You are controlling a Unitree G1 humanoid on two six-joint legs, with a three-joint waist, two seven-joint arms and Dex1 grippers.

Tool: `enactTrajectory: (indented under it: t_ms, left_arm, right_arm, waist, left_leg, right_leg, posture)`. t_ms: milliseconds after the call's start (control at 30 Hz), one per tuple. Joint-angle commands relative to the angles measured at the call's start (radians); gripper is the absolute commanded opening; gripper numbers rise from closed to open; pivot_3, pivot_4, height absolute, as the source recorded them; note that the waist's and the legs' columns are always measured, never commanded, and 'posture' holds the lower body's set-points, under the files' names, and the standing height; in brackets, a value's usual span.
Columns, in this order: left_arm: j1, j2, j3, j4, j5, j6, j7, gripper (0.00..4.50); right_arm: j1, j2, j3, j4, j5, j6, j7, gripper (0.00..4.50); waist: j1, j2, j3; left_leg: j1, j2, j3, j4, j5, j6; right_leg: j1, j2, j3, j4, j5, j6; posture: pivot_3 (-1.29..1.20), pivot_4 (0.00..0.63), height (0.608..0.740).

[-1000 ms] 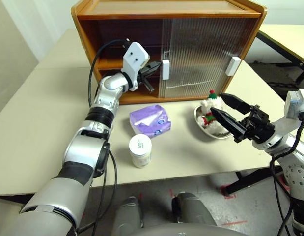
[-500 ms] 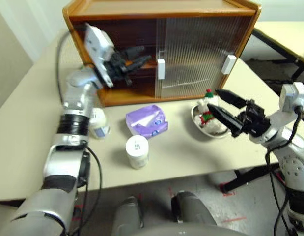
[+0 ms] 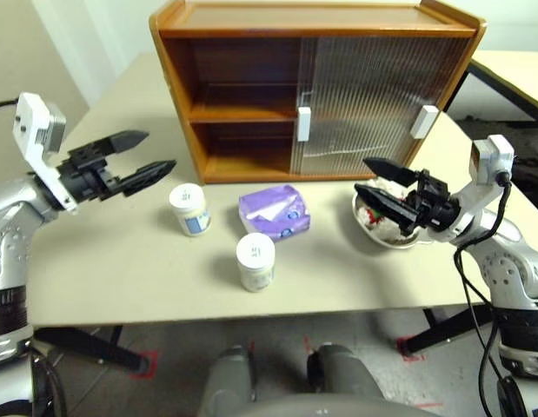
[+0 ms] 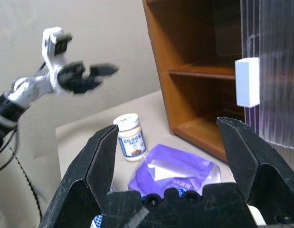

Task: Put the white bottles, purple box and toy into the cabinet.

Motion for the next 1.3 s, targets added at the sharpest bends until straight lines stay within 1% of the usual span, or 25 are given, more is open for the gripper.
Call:
enactTrajectory:
  t_ms: [33, 133, 267, 367, 467, 667, 767, 933, 1200, 1300]
  left_arm:
    - [0.047, -0.037, 0.004, -0.018, 0.007, -0.05, 0.011, 4.47]
    - [0.082, -0.091, -0.018, -0.011, 0.02, -0.09, 0.032, 4.47]
    - [0.101, -0.137, -0.075, 0.029, 0.078, -0.152, 0.048, 4.47]
    - [0.096, -0.154, -0.123, 0.082, 0.132, -0.199, 0.057, 4.47]
    - [0.092, -0.156, -0.187, 0.163, 0.227, -0.297, 0.07, 4.47]
    - [0.043, -0.19, -0.225, 0.265, 0.264, -0.37, 0.09, 4.47]
    - [0.023, -0.201, -0.247, 0.306, 0.285, -0.389, 0.094, 4.47]
    - [-0.001, -0.229, -0.27, 0.335, 0.276, -0.415, 0.068, 4.47]
    - [-0.046, -0.235, -0.314, 0.392, 0.292, -0.382, 0.05, 4.47]
    - [-0.055, -0.235, -0.352, 0.433, 0.331, -0.372, 0.056, 4.47]
  right_arm:
    - [-0.012, -0.009, 0.012, 0.016, -0.021, -0.008, 0.021, 4.5]
    - [-0.016, -0.007, 0.012, 0.014, -0.024, -0.007, 0.022, 4.5]
    - [-0.011, -0.007, 0.005, 0.005, -0.025, -0.005, 0.019, 4.5]
    - [-0.004, -0.007, 0.001, -0.002, -0.025, -0.005, 0.015, 4.5]
    - [0.007, -0.011, 0.004, -0.016, -0.03, -0.004, 0.009, 4.5]
    - [0.013, -0.01, 0.009, -0.037, -0.033, -0.001, 0.0, 4.5]
    - [0.016, -0.01, 0.007, -0.042, -0.033, -0.001, -0.003, 4.5]
    - [0.024, -0.023, 0.011, -0.058, -0.04, 0.004, -0.006, 4.5]
    - [0.03, -0.032, 0.011, -0.082, -0.035, 0.013, -0.016, 4.5]
    - [0.028, -0.031, 0.011, -0.084, -0.034, 0.014, -0.019, 4.5]
  waist:
    - [0.016, -0.001, 0.0]
    - [0.037, 0.001, 0.001]
    - [0.043, 0.001, 0.001]
    - [0.041, 0.0, 0.0]
    - [0.039, 0.0, 0.0]
    - [0.037, 0.0, 0.0]
    - [0.037, 0.0, 0.0]
    - [0.037, 0.0, 0.0]
    - [0.034, 0.0, 0.0]
    - [0.03, 0.0, 0.0]
  left_leg:
    - [-0.001, 0.001, 0.0, -0.001, 0.0, 0.0]
    - [-0.001, 0.001, 0.001, -0.003, 0.0, 0.0]
    - [-0.002, 0.001, 0.004, -0.004, 0.0, 0.0]
    - [-0.002, 0.001, 0.007, -0.004, 0.0, 0.0]
    - [-0.003, 0.0, 0.009, -0.003, 0.0, 0.0]
    - [-0.003, 0.001, 0.01, -0.003, 0.0, 0.0]
    - [-0.003, 0.001, 0.01, -0.003, 0.0, 0.0]
    - [-0.004, 0.001, 0.01, -0.003, 0.0, 0.0]
    - [-0.004, 0.001, 0.01, -0.003, 0.0, 0.0]
    - [-0.004, 0.001, 0.01, -0.003, 0.0, 0.0]
  right_leg:
    - [-0.004, -0.001, 0.0, 0.0, 0.0, -0.001]
    - [-0.004, -0.004, -0.001, 0.0, -0.002, -0.004]
    - [-0.004, -0.005, -0.002, 0.0, -0.003, -0.004]
    - [-0.003, -0.005, -0.004, 0.0, -0.003, -0.002]
    - [-0.002, -0.006, -0.003, 0.0, -0.003, -0.001]
    - [-0.003, -0.005, -0.002, 0.0, -0.003, 0.0]
    - [-0.003, -0.005, -0.002, 0.0, -0.003, 0.0]
    - [-0.003, -0.006, -0.003, 0.0, -0.003, 0.001]
    - [-0.003, -0.005, -0.003, 0.0, -0.003, 0.001]
    - [-0.003, -0.005, -0.003, 0.0, -0.004, 0.001]
  posture:
    - [0.1, 0.0, 0.74]
    - [0.09, 0.0, 0.74]
    - [0.08, 0.0, 0.74]
    - [0.08, 0.0, 0.74]
    - [0.06, 0.0, 0.74]
    - [0.05, 0.0, 0.74]
    - [0.05, 0.0, 0.74]
    - [0.04, 0.0, 0.74]
    - [0.03, 0.0, 0.74]
    - [0.02, 0.0, 0.74]
